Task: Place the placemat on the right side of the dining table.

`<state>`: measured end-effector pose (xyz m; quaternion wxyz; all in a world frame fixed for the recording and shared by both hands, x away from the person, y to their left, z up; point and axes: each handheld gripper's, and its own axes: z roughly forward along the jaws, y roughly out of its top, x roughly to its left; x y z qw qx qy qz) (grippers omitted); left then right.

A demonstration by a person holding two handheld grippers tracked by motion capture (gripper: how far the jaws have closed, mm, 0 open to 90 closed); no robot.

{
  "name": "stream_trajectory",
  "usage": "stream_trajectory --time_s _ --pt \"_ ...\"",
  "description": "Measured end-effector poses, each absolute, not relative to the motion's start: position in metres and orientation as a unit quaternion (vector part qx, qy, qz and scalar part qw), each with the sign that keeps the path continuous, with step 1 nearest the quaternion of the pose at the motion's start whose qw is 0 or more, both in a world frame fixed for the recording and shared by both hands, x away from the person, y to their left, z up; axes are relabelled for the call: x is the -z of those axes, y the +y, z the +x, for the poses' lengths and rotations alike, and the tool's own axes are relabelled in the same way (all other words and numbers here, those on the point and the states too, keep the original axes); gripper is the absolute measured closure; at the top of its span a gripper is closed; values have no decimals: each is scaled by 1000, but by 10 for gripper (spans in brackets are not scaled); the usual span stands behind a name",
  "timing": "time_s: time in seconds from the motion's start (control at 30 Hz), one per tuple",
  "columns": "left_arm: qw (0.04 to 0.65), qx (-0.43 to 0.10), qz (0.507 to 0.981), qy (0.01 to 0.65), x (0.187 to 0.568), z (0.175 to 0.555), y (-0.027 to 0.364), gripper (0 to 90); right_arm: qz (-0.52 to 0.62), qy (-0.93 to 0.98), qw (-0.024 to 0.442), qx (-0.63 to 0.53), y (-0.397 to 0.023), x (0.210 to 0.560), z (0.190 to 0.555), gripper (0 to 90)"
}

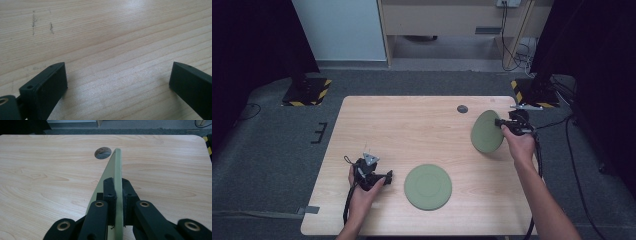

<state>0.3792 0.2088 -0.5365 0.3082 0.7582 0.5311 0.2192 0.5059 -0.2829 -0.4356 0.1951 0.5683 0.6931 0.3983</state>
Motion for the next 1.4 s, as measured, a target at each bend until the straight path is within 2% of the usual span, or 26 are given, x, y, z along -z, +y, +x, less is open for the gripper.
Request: stream_trajectory --time_s 0.43,1.4 --pt "308 -219 758 531 537 379 209 10 578 691 197 -387 -299 448 502 851" --pt "308 -219 758 531 537 379 209 10 607 671 168 -391 -333 480 498 847"
